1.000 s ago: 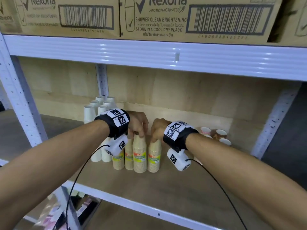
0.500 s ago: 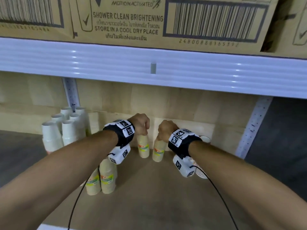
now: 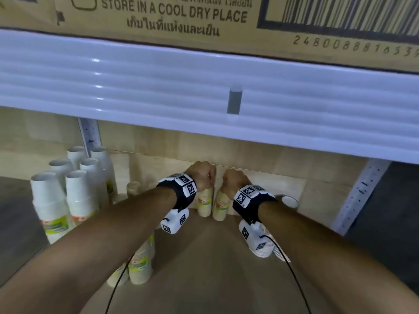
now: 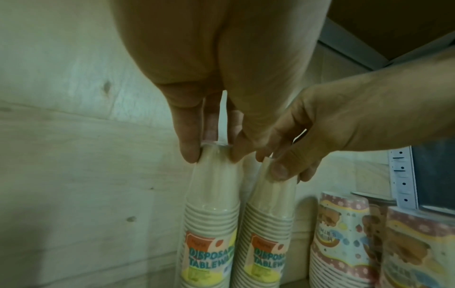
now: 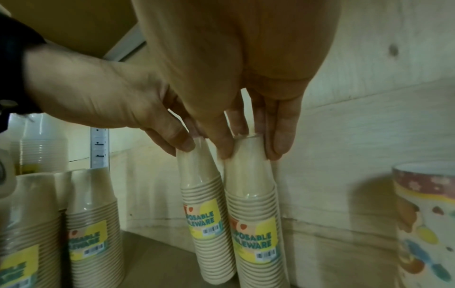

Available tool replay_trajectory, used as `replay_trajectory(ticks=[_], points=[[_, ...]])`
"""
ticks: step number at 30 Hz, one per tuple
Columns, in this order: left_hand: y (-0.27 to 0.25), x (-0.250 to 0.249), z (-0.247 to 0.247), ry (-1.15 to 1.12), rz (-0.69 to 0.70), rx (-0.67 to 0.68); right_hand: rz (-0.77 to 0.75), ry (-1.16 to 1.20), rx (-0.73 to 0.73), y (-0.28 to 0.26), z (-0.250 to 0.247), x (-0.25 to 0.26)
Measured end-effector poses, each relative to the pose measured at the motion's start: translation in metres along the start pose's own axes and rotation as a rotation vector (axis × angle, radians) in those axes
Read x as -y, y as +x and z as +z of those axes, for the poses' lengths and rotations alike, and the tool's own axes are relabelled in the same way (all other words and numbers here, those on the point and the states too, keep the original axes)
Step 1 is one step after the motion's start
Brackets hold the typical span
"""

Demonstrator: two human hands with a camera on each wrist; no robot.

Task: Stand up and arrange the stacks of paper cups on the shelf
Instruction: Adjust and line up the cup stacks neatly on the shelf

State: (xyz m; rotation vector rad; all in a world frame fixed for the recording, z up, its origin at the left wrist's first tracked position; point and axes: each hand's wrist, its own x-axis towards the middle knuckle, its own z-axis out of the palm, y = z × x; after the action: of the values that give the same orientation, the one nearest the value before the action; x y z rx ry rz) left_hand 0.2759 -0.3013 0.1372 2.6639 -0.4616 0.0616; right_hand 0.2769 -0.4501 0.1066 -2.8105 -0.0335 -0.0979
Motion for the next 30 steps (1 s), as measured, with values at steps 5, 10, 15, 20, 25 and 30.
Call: replay_trajectory(ticks=[5,10,15,20,25,30], points=[[0.011,0.007,0.012,-0.018,0.012,0.015,-0.003,0.018,0.0,0.011,0.01,0.001],[0.017,0.011,0.019,-0.037,0.018,0.002,0.0,0.046,-0.018,0.017,0.013,0.003],[0.017,0.01,0.019,-0.037,0.024,-0.007,-0.018,0.057,-0.049,0.014,0.011,0.001],[0.014,0.01,0.013,-0.043,0.031,0.003,-0.013,0.023,-0.088,0.004,0.001,0.005],[0.003,0.008,-0.01,-0.044,0.01,-0.008,-0.05,-0.026,-0.094,-0.01,-0.016,0.016],[-0.017,0.011,-0.042,0.021,-0.033,-0.034,-0.115,-0.036,-0.082,-0.024,-0.027,0.043]])
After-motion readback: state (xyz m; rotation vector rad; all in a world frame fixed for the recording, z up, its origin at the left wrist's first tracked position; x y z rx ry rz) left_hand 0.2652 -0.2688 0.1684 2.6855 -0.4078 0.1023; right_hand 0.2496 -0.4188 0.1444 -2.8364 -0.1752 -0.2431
